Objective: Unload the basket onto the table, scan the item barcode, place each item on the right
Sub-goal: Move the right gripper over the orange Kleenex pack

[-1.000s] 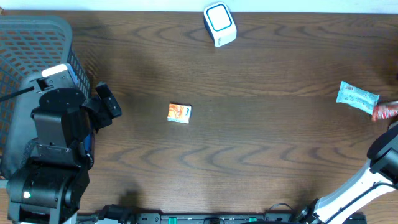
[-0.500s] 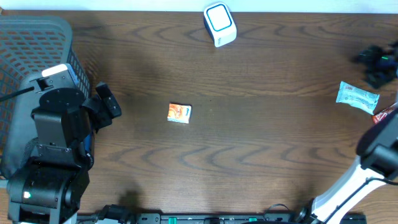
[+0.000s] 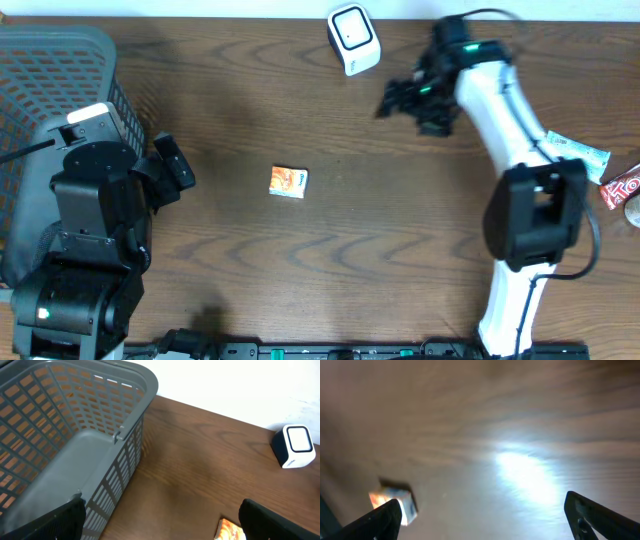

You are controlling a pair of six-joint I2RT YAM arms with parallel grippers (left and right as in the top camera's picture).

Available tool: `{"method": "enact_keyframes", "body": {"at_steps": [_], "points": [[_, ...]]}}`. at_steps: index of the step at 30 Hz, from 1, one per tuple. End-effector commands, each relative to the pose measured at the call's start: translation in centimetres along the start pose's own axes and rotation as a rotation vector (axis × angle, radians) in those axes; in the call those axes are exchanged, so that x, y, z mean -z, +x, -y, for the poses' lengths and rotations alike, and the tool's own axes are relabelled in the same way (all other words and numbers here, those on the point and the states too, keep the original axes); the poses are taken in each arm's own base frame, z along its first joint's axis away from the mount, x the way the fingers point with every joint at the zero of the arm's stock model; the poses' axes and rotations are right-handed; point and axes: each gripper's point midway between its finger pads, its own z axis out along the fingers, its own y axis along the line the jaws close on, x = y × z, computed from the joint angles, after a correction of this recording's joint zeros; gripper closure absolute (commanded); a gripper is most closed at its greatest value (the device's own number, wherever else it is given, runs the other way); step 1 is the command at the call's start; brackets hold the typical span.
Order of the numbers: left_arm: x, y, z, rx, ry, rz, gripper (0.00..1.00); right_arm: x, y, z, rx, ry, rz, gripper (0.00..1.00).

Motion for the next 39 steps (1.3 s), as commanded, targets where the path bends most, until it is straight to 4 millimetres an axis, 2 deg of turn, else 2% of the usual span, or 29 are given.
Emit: {"method": "enact_keyframes", "body": {"at_steps": [1, 4, 6, 9, 13, 18, 24, 32, 39], "points": [[0.2, -0.2, -0.3, -0.012, -0.011, 0.008, 0.02, -1.2, 2.6, -2.6, 0.091, 0.027, -0.024, 0.01], [0.2, -0.2, -0.3, -0.012, -0.011, 0.008, 0.02, -2.9, 4.2, -5.5, 0.181, 0.024, -0.023, 0.07], [0.2, -0.2, -0.3, -0.012, -0.011, 0.008, 0.02, -3.8, 5.0, -7.7, 0.240, 0.000, -0.007, 0.31], [0.2, -0.2, -0.3, -0.012, -0.011, 0.008, 0.02, -4.8, 5.3, -10.6, 0.326, -0.030, 0.051, 0.78], [0.2, -0.2, -0.3, -0.012, -0.011, 0.008, 0.02, -6.0, 5.2, -13.8, 0.416, -0.047, 0.157, 0.99], [0.2, -0.2, -0.3, -0.012, -0.011, 0.008, 0.02, -7.5, 6.1, -17.5, 0.501, -0.129, 0.241, 0.99], [0.2, -0.2, -0.3, -0.012, -0.011, 0.008, 0.02, -8.7, 7.2, -19.4, 0.536, -0.179, 0.273, 0.99], [0.2, -0.2, -0.3, -0.012, -0.011, 0.008, 0.02, -11.9, 7.1, -19.6, 0.487, -0.203, 0.253, 0.99], [0.2, -0.2, -0.3, -0.012, -0.011, 0.008, 0.02, -14.0, 9.1, -19.7, 0.500, -0.270, 0.142, 0.99]]}}
